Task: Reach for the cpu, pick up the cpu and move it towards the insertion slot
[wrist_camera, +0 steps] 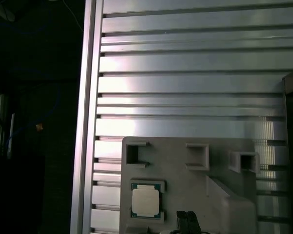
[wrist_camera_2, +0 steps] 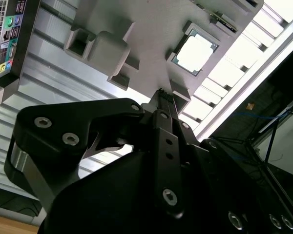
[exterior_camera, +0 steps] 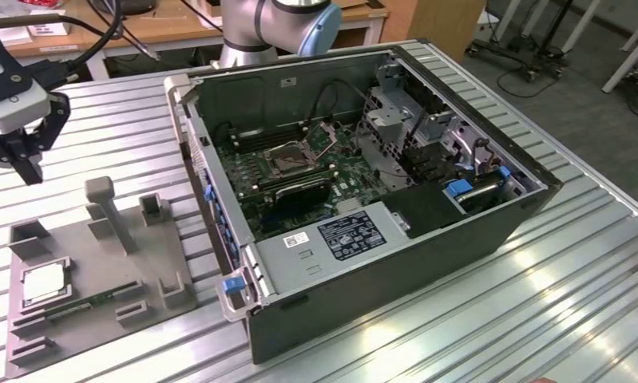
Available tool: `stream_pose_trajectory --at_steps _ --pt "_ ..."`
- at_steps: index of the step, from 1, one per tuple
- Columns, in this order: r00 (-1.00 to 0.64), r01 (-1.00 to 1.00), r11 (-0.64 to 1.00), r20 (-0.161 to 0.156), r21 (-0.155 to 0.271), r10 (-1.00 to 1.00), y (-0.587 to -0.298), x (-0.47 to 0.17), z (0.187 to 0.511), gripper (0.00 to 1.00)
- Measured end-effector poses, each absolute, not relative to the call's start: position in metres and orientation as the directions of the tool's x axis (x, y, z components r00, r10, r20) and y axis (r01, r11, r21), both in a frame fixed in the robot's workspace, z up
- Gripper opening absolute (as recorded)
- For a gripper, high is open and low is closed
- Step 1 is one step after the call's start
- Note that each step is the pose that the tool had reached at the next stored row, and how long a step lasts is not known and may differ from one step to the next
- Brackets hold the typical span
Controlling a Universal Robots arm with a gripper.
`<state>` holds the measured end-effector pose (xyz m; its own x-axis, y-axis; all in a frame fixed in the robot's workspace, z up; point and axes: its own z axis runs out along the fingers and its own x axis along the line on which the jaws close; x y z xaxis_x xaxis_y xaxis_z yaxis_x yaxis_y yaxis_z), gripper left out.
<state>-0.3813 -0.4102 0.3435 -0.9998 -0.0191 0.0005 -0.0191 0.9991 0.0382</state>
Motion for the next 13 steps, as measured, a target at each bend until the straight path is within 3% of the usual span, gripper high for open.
stream_pose_trajectory --at_steps 13 --pt "-1.0 -0.019 0.999 0.001 0.038 -0.019 -0.4102 -0.3814 0.3399 0.11"
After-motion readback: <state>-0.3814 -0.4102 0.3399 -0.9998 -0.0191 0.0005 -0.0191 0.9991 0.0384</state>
